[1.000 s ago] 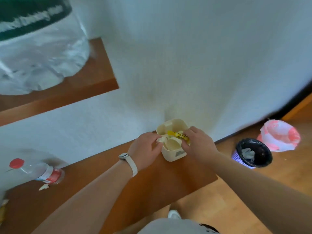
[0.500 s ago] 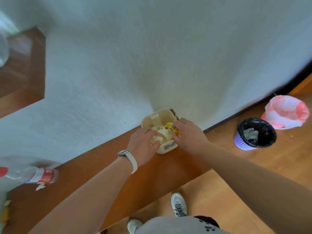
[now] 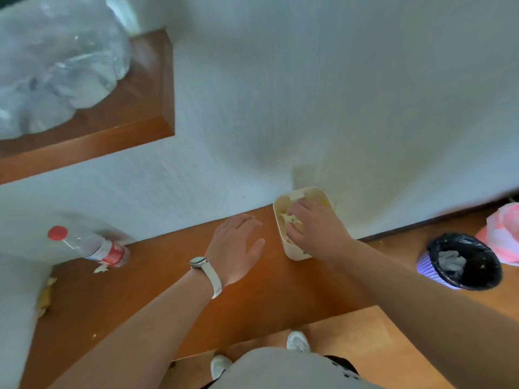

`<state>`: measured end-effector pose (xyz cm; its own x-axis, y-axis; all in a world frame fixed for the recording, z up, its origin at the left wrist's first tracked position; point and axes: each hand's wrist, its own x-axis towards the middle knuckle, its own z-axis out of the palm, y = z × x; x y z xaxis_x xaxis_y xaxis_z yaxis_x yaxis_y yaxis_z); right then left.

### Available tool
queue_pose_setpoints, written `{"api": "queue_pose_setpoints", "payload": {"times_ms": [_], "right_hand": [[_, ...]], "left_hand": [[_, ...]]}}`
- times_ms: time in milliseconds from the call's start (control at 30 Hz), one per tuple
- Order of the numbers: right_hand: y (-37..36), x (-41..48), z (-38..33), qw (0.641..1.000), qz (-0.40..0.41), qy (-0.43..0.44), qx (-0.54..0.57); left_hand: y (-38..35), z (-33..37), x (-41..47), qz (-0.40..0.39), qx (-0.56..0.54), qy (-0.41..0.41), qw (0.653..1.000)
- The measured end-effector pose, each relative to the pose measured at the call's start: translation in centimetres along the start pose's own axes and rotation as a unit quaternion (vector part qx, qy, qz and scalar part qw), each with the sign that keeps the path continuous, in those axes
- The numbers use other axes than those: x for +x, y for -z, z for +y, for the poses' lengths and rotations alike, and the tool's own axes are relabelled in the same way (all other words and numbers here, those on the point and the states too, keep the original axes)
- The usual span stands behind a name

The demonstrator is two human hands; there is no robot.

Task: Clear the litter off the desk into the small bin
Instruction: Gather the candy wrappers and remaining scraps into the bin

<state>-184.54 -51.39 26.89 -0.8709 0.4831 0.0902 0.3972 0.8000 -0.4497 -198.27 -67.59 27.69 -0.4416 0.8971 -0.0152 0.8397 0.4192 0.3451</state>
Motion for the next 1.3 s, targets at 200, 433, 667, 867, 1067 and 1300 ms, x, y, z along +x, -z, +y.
{"api": "queue_pose_setpoints", "payload": {"times_ms": [200,433,667,867,1067,1300], "right_hand": [[-2.1,3.6,-6.0,0.988,-0.058,0.136,-0.042],[-5.5,5.3,-13.1,0.960,-0.126,0.230,-0.099],[-11.1,7.1,-21.5,0.937,-0.203,0.250,-0.132],[-16.7,8.4,-28.4,0.924,-0.227,0.264,-0.158],[-22.6,9.7,-33.7,0.918,-0.246,0.257,-0.176],[-27.5,11.3,-38.0,0.914,-0.254,0.256,-0.183]], "left_hand": [[2.8,-5.7,-4.2,0.029,0.046,0.052,0.997],[4.6,-13.4,-10.4,0.046,0.103,0.113,0.987],[5.9,-22.4,-17.4,0.042,0.106,0.184,0.976],[6.1,-30.6,-22.5,0.016,0.079,0.261,0.962],[5.8,-38.2,-25.9,-0.003,0.050,0.320,0.946],[5.7,-45.2,-25.4,-0.003,0.034,0.355,0.934]]}}
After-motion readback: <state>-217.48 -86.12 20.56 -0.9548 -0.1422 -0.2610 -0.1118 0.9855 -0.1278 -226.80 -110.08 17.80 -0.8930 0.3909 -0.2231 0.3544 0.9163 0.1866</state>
